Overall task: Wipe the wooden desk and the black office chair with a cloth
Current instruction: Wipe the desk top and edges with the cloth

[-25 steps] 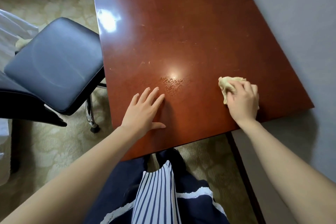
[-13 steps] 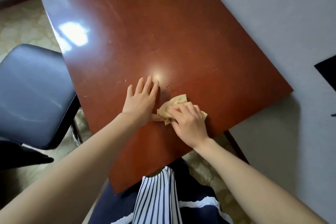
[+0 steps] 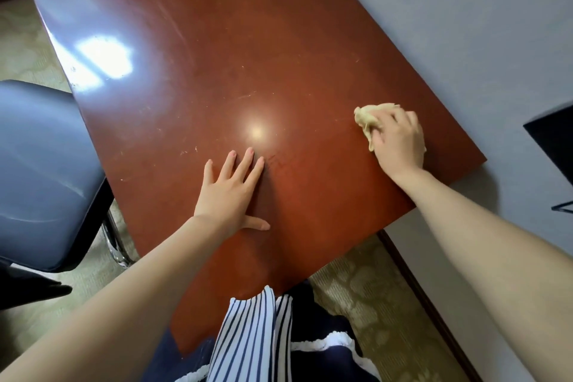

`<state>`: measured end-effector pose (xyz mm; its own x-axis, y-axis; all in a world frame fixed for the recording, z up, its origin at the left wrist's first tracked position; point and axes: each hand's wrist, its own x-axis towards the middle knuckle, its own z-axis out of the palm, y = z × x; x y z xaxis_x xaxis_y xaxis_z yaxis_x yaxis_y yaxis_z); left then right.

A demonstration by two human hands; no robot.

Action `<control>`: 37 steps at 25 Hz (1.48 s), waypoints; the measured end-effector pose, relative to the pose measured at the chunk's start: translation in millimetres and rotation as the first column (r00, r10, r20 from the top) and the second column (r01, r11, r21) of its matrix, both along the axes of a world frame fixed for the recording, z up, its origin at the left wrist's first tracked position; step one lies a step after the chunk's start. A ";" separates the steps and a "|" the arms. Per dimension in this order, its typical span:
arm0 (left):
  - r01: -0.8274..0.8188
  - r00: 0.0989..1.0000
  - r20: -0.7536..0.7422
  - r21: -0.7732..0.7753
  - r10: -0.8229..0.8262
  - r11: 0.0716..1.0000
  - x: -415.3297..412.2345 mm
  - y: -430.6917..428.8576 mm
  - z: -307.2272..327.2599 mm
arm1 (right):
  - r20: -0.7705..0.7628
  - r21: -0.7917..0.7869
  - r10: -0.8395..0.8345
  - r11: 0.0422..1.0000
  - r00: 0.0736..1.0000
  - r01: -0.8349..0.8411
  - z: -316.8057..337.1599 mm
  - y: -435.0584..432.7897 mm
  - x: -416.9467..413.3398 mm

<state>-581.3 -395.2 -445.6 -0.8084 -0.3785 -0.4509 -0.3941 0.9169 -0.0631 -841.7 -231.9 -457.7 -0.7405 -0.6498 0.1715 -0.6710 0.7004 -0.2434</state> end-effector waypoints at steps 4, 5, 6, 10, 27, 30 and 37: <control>-0.022 1.000 -0.009 0.001 0.022 1.000 1.0 -0.7 -0.5 | 0.108 -0.084 -0.284 0.952 0.953 0.294 -5.0 -50.8 11.2; -0.025 1.000 -0.013 0.001 0.025 1.000 1.7 -1.4 -0.5 | 0.123 -0.104 -0.256 0.958 0.959 0.269 -5.0 -61.2 21.9; -0.025 1.000 -0.016 -0.002 0.025 1.000 2.1 -2.1 -0.4 | 0.128 -0.109 -0.196 0.972 0.972 0.210 -4.9 -70.0 35.4; -0.040 0.999 -0.017 -0.007 0.040 0.999 1.8 -2.6 0.8 | 0.118 -0.114 0.080 0.991 0.990 -0.067 -2.7 -79.7 86.2; -0.089 0.994 0.059 0.018 0.088 0.996 -1.8 2.0 11.1 | 0.016 -0.120 0.155 0.981 0.988 -0.152 -4.4 77.9 -8.9; -0.090 0.994 0.057 0.018 0.089 0.996 -2.1 3.1 12.3 | 0.067 -0.144 -0.158 0.976 0.985 0.166 1.4 86.0 -48.0; -0.094 0.995 0.042 0.029 0.093 0.995 -2.6 1.5 11.6 | 0.183 -0.100 -0.616 0.764 0.766 0.638 4.9 22.1 -71.6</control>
<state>-583.9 -393.8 -434.0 -0.7509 -0.4368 -0.4953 -0.4759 0.8779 -0.0526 -913.3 -209.9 -452.8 -0.9953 -0.0067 0.0969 -0.0481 0.9009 -0.4313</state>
